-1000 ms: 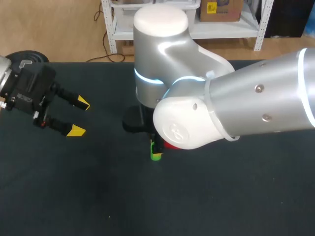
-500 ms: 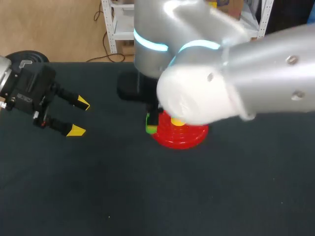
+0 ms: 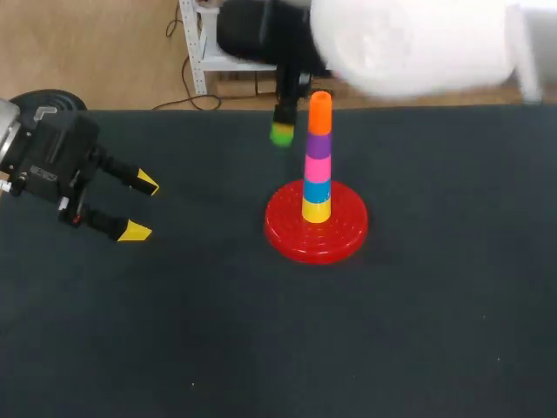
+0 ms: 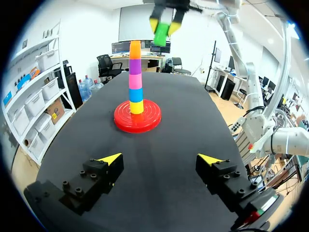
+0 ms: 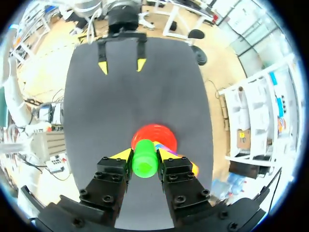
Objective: Pick up and stack the cylinders on the red base in this order: pink,purple,orange,green
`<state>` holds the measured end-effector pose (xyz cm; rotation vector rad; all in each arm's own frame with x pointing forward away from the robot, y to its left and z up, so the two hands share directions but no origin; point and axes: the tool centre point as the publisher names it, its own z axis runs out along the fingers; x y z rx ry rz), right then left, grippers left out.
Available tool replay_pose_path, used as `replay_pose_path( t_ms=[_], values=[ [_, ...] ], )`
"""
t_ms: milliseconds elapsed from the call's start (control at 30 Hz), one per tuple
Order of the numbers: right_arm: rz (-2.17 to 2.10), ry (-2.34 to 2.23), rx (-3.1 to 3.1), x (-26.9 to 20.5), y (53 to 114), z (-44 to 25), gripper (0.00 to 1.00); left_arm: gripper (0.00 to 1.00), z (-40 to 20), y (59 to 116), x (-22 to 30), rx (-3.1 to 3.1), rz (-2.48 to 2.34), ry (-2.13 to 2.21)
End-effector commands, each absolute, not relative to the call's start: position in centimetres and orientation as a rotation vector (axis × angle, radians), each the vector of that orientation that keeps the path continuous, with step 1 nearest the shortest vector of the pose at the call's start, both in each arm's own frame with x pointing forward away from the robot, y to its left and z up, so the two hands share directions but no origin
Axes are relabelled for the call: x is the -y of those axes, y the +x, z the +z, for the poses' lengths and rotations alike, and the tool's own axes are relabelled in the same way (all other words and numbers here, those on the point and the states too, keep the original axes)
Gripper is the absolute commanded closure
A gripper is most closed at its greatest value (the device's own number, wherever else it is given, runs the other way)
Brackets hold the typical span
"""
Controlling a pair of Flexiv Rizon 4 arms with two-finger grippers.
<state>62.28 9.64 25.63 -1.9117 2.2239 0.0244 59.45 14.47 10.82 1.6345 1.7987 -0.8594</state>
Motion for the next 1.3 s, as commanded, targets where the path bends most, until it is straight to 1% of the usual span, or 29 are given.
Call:
replay_pose_path(
  t_ms=[33,267,467,567,700,1300],
  values=[
    [0.073,-1.885,-2.298,-8.0,63.1,28.7,1.00,0.00,10.7,59.4,-14.5,-1.794,-0.859,1.634],
    [0.096,-1.843,-2.402,-6.2,65.0,28.8,1.00,0.00,10.7,59.4,-14.5,-1.794,-0.859,1.634],
    [0.157,-1.856,-2.452,-5.7,66.4,28.1,1.00,0.00,10.7,59.4,-14.5,-1.794,-0.859,1.634],
    [0.109,-1.844,-2.489,-5.3,67.0,27.7,1.00,0.00,10.7,59.4,-14.5,-1.794,-0.859,1.634],
    [0.056,-1.833,-2.512,-5.2,67.3,27.1,1.00,0.00,10.7,59.4,-14.5,-1.794,-0.859,1.634],
    [0.076,-1.815,-2.530,-4.6,68.5,26.1,1.00,0.00,10.7,59.4,-14.5,-1.794,-0.859,1.634]
  ],
)
